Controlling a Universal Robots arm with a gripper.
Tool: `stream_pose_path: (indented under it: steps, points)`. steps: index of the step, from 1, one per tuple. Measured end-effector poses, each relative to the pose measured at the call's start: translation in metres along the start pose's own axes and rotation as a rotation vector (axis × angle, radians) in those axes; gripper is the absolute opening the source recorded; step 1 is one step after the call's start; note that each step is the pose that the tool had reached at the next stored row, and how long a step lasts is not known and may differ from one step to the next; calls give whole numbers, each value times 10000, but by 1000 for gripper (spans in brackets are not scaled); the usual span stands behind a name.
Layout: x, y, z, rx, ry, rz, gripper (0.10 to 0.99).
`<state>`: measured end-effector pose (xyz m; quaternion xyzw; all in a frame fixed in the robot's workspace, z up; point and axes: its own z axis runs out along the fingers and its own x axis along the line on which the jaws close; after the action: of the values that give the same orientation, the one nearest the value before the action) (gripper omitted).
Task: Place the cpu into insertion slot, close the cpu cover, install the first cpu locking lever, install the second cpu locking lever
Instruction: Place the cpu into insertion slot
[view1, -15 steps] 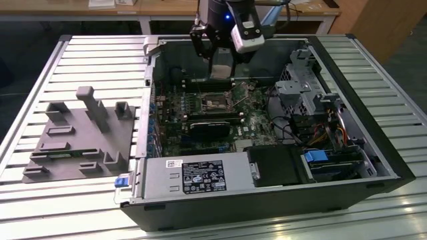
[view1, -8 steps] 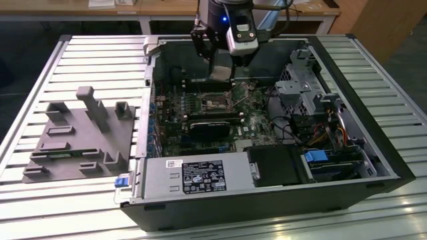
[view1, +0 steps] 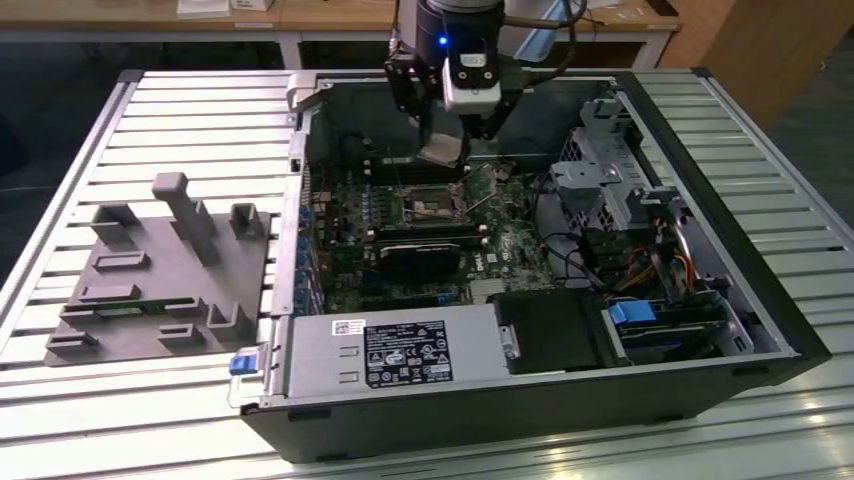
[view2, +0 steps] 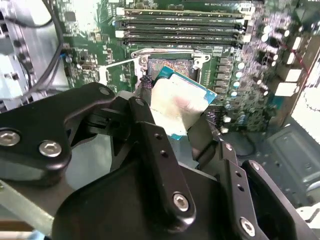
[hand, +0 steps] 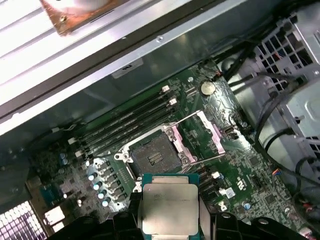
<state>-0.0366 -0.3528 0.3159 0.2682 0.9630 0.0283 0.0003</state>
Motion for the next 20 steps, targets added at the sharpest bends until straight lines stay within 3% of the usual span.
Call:
stream_pose_path:
  steps: [20]
  points:
    - [-1,-4,85,-54,-198,3625,537]
